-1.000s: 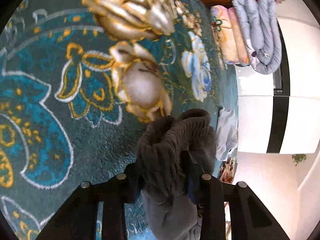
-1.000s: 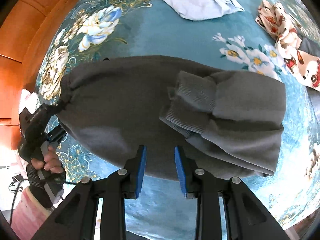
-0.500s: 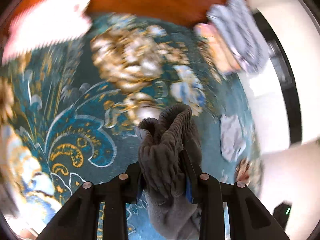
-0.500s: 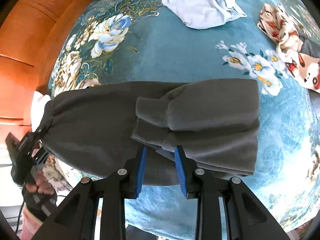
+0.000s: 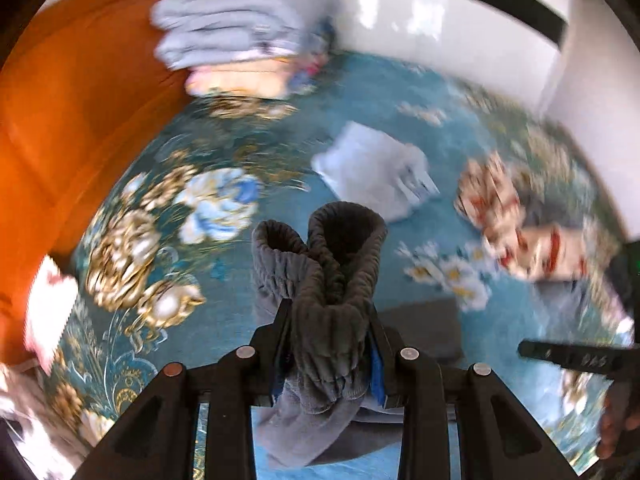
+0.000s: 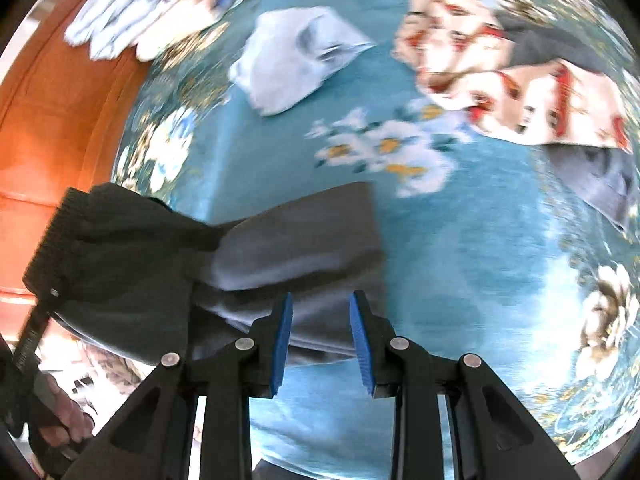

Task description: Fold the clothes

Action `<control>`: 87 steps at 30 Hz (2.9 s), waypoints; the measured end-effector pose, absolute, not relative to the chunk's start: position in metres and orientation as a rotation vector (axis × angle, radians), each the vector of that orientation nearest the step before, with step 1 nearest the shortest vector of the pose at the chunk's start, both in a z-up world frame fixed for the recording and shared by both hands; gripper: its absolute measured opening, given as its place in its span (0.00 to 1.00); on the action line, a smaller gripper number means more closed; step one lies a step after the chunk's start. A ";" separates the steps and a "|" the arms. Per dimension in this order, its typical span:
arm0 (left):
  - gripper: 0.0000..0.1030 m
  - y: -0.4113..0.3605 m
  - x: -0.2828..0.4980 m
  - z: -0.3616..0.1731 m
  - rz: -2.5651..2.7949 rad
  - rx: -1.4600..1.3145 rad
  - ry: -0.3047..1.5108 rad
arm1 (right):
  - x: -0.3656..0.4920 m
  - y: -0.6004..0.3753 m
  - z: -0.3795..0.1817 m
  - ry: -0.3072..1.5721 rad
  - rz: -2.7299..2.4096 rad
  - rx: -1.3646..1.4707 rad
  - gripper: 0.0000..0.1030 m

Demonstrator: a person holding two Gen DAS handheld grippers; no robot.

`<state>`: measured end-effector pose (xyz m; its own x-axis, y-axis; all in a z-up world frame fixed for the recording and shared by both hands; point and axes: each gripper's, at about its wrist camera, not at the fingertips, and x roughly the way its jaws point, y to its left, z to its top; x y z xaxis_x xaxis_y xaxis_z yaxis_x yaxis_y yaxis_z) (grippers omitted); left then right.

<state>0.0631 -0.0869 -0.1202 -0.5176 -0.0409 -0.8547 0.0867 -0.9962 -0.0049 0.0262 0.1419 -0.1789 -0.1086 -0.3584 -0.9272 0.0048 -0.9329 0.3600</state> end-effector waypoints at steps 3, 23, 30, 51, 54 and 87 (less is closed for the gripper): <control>0.34 -0.030 0.051 -0.142 -2.628 1.607 -0.090 | 0.026 0.183 -0.180 -0.465 -2.157 1.922 0.29; 0.62 0.033 0.061 -0.179 -2.534 1.889 0.088 | 0.035 0.282 -0.214 -0.636 -2.134 1.954 0.30; 0.64 -0.103 0.096 -0.196 -2.224 1.746 0.324 | 0.017 0.182 -0.218 -0.479 -1.973 1.823 0.46; 0.64 -0.181 0.137 -0.277 -2.029 1.807 0.678 | -0.004 0.062 -0.244 -0.260 -1.768 1.890 0.24; 0.62 -0.169 0.134 -0.275 -2.104 1.845 0.684 | 0.000 0.074 -0.229 -0.347 -1.760 1.847 0.09; 0.65 -0.126 0.079 -0.239 -2.421 1.961 0.787 | -0.002 0.124 -0.200 -0.237 -1.949 1.831 0.13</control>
